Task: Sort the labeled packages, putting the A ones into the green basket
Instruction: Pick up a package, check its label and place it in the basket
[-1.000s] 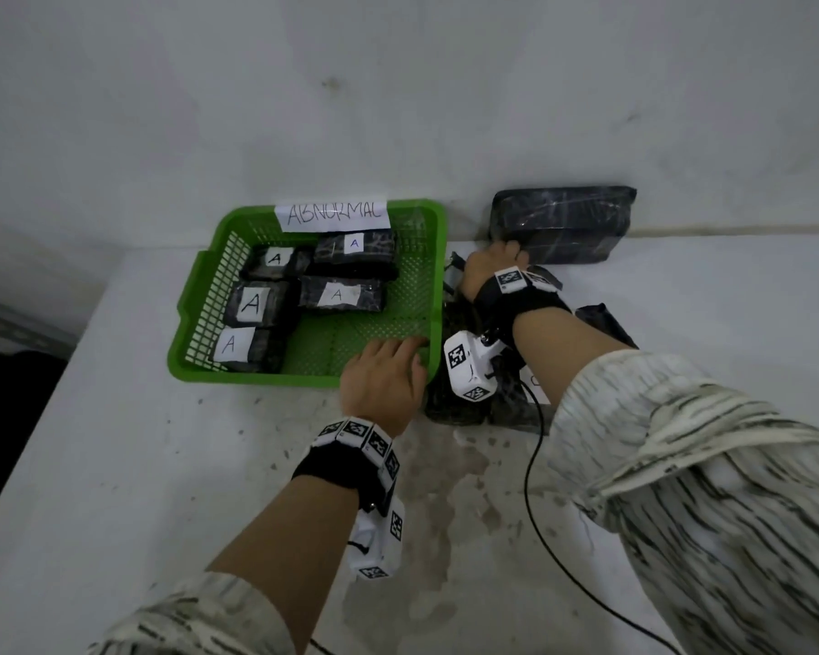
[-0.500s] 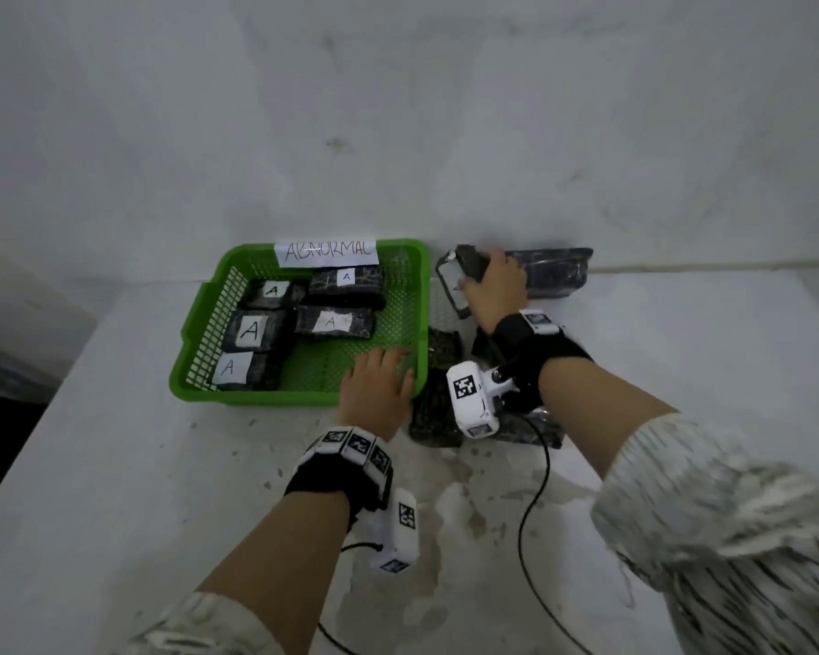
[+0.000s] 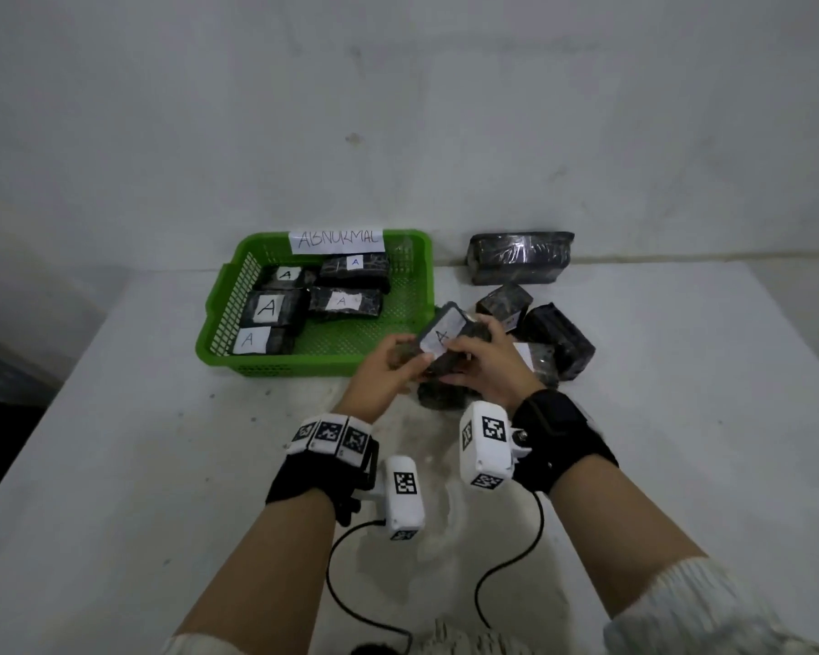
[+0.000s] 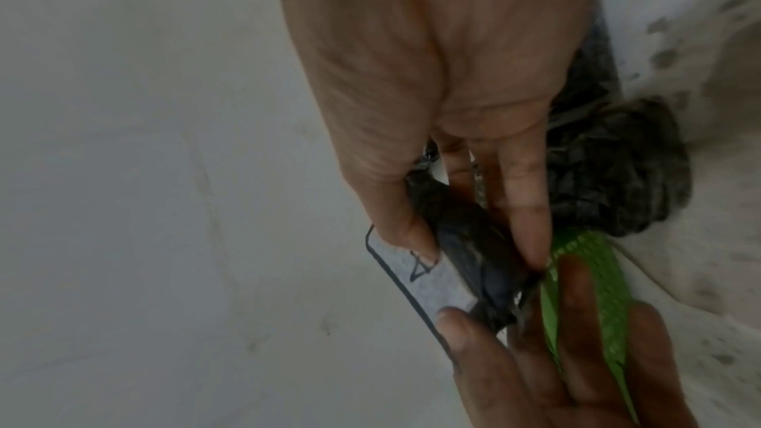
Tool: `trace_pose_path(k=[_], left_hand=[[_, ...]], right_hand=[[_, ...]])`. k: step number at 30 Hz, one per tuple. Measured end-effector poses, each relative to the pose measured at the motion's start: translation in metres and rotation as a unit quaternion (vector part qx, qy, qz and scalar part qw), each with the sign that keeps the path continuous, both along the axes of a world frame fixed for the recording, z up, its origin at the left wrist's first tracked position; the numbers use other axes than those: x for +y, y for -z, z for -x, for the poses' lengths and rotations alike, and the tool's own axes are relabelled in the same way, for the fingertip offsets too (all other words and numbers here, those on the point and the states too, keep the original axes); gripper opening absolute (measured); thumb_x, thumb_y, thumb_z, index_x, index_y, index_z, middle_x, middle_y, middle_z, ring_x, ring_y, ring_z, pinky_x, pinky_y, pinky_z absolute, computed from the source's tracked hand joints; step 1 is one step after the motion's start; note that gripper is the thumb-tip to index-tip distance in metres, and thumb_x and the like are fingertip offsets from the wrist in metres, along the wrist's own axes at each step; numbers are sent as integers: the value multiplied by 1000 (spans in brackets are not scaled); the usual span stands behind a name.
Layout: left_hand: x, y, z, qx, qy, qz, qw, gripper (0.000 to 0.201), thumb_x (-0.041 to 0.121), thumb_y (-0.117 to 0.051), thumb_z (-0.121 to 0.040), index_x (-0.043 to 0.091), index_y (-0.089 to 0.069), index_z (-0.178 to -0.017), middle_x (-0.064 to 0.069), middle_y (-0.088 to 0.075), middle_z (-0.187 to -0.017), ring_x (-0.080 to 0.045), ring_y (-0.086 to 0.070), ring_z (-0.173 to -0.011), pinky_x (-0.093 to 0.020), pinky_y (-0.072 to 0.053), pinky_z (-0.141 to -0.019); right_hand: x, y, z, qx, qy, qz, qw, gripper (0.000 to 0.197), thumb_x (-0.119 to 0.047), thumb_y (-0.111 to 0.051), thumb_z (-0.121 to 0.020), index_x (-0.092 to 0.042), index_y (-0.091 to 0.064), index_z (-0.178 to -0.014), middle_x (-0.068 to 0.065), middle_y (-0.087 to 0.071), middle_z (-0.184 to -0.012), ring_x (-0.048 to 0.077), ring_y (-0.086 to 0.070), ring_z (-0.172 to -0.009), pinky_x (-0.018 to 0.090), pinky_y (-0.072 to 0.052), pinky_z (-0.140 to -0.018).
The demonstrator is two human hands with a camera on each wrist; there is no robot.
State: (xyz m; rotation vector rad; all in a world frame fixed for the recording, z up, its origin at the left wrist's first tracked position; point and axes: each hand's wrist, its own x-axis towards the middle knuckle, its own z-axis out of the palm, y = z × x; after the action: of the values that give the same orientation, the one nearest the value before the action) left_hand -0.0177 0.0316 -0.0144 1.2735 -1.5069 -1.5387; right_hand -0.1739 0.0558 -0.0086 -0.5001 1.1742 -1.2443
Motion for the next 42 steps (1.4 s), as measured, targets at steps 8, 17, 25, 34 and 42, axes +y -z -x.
trace_pose_path(k=[8, 17, 25, 34, 42], left_hand=[[5, -1, -28, 116, -56, -59, 990, 12, 7, -58, -89, 18, -58, -90, 3, -62, -84, -10, -60, -75, -20, -54, -60], [11, 3, -42, 54, 2, -30, 998, 4, 23, -58, -91, 26, -60, -89, 6, -63, -83, -8, -60, -77, -26, -50, -66], [-9, -22, -37, 75, 26, -36, 996, 15, 13, -58, -91, 17, -55, -105, 1, -63, -91, -13, -62, -78, -27, -55, -63], [-13, -27, -30, 115, -40, -36, 992, 24, 12, -54, -93, 7, -57, -116, -9, -64, -100, -21, -61, -90, -30, -52, -74], [-6, -24, -31, 108, -80, -15, 991, 26, 4, -50, -92, 7, -57, -118, -13, -61, -105, -25, -57, -95, -37, -49, -83]], right_hand=[[24, 5, -36, 80, 12, -20, 997, 35, -27, -69, -86, -17, -44, -108, 12, -61, -110, 25, -65, -87, 29, -53, -57], [44, 13, -61, 170, 2, 13, 985, 50, -48, -46, -96, -4, -56, -117, 6, -65, -74, 14, -58, -49, 24, -44, -48], [23, -5, -59, 204, 38, 45, 977, 39, -43, -44, -99, -8, -57, -109, 11, -63, -81, 13, -56, -45, 21, -42, -45], [10, -26, -53, 183, -19, 47, 982, 17, -27, -55, -96, -11, -59, -102, 3, -67, -88, 13, -59, -47, 20, -43, -45], [11, -30, -58, 186, -12, 37, 982, 28, -36, -55, -95, -16, -60, -115, 2, -66, -96, 14, -62, -70, 23, -44, -56]])
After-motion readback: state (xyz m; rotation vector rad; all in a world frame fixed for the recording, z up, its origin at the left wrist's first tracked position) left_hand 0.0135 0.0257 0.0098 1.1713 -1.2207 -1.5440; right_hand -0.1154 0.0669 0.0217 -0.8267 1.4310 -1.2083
